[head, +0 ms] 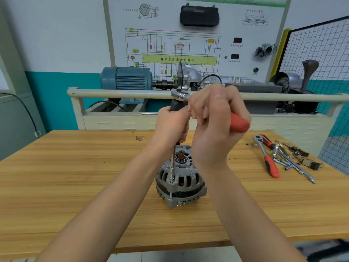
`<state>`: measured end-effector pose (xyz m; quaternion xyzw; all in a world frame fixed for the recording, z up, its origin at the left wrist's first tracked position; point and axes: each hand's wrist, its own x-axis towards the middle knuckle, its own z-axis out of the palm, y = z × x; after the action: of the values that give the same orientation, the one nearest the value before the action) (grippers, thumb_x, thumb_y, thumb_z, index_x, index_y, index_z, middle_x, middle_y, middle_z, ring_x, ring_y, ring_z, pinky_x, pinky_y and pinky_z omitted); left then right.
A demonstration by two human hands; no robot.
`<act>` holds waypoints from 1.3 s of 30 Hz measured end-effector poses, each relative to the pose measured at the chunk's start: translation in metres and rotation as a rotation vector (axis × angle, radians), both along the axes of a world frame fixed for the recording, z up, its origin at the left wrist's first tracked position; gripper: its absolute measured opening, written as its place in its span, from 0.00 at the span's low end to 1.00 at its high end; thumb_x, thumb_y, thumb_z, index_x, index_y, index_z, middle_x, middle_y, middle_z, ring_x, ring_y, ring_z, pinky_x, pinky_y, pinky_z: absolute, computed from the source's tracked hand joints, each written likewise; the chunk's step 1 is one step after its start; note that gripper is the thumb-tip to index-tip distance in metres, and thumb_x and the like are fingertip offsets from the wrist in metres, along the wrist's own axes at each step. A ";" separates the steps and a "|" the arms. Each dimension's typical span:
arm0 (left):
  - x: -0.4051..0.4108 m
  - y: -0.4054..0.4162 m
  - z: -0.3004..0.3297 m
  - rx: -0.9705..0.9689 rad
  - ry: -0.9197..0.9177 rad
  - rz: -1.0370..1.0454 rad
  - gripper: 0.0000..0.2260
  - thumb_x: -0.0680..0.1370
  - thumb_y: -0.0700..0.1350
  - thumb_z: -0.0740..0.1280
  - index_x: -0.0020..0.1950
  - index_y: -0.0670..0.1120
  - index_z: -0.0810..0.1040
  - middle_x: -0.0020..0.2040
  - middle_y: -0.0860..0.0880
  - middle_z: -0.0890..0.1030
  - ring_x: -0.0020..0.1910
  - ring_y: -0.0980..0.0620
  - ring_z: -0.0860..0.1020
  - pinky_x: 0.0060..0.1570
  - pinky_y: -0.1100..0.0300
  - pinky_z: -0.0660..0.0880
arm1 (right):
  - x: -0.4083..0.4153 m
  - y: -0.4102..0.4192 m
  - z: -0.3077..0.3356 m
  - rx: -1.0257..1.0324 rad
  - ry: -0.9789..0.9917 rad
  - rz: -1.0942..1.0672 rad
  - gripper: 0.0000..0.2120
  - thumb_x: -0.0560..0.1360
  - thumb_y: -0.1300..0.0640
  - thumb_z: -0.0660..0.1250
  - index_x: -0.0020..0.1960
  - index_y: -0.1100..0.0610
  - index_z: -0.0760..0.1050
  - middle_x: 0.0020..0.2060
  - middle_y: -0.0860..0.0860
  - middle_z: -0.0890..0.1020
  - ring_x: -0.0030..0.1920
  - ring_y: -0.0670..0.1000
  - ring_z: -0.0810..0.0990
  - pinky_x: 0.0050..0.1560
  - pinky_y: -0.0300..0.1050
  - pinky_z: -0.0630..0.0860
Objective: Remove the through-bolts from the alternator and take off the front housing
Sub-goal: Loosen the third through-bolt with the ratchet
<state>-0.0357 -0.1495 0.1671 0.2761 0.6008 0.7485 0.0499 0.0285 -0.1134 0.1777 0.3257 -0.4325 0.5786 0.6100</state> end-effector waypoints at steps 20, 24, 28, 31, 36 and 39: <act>-0.015 -0.011 0.000 -0.034 -0.084 -0.343 0.22 0.76 0.40 0.60 0.22 0.49 0.61 0.18 0.54 0.57 0.16 0.56 0.53 0.20 0.68 0.54 | -0.011 0.029 0.012 -0.278 -0.156 0.569 0.19 0.78 0.62 0.54 0.28 0.54 0.63 0.19 0.48 0.63 0.23 0.49 0.62 0.30 0.45 0.65; -0.007 -0.004 -0.003 -0.005 -0.024 -0.105 0.25 0.74 0.36 0.60 0.18 0.50 0.62 0.18 0.55 0.59 0.17 0.56 0.55 0.19 0.70 0.54 | -0.006 0.005 0.005 -0.015 -0.007 0.127 0.12 0.75 0.66 0.57 0.36 0.52 0.65 0.21 0.49 0.64 0.23 0.50 0.62 0.28 0.50 0.60; -0.011 -0.007 -0.005 0.007 0.003 -0.137 0.20 0.70 0.39 0.63 0.20 0.51 0.64 0.19 0.54 0.60 0.17 0.56 0.56 0.20 0.69 0.56 | -0.007 0.005 0.008 -0.010 -0.023 0.172 0.12 0.73 0.66 0.57 0.35 0.52 0.65 0.22 0.47 0.65 0.23 0.50 0.61 0.28 0.48 0.59; -0.018 -0.020 0.000 -0.099 0.054 -0.341 0.15 0.68 0.42 0.67 0.23 0.49 0.66 0.20 0.52 0.62 0.19 0.54 0.59 0.23 0.64 0.60 | -0.009 0.025 0.014 -0.177 -0.131 0.561 0.19 0.76 0.63 0.54 0.27 0.54 0.63 0.18 0.48 0.63 0.22 0.48 0.60 0.29 0.45 0.62; -0.016 -0.019 0.005 0.014 0.049 -0.507 0.13 0.69 0.39 0.65 0.25 0.45 0.67 0.20 0.49 0.65 0.19 0.52 0.63 0.25 0.63 0.62 | -0.020 0.052 0.022 -0.501 -0.271 1.031 0.19 0.72 0.60 0.56 0.22 0.55 0.62 0.17 0.48 0.60 0.19 0.47 0.59 0.23 0.40 0.59; -0.016 -0.018 0.005 0.036 -0.034 -0.615 0.16 0.71 0.41 0.63 0.23 0.47 0.65 0.18 0.53 0.60 0.16 0.57 0.57 0.22 0.64 0.54 | -0.024 0.053 0.025 -0.611 -0.256 1.076 0.19 0.73 0.61 0.57 0.23 0.55 0.62 0.17 0.47 0.60 0.19 0.47 0.59 0.21 0.39 0.59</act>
<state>-0.0513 -0.1673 0.1724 0.4334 0.4748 0.7134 0.2790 0.0047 -0.0604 0.2024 0.2368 -0.0931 0.9362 0.2425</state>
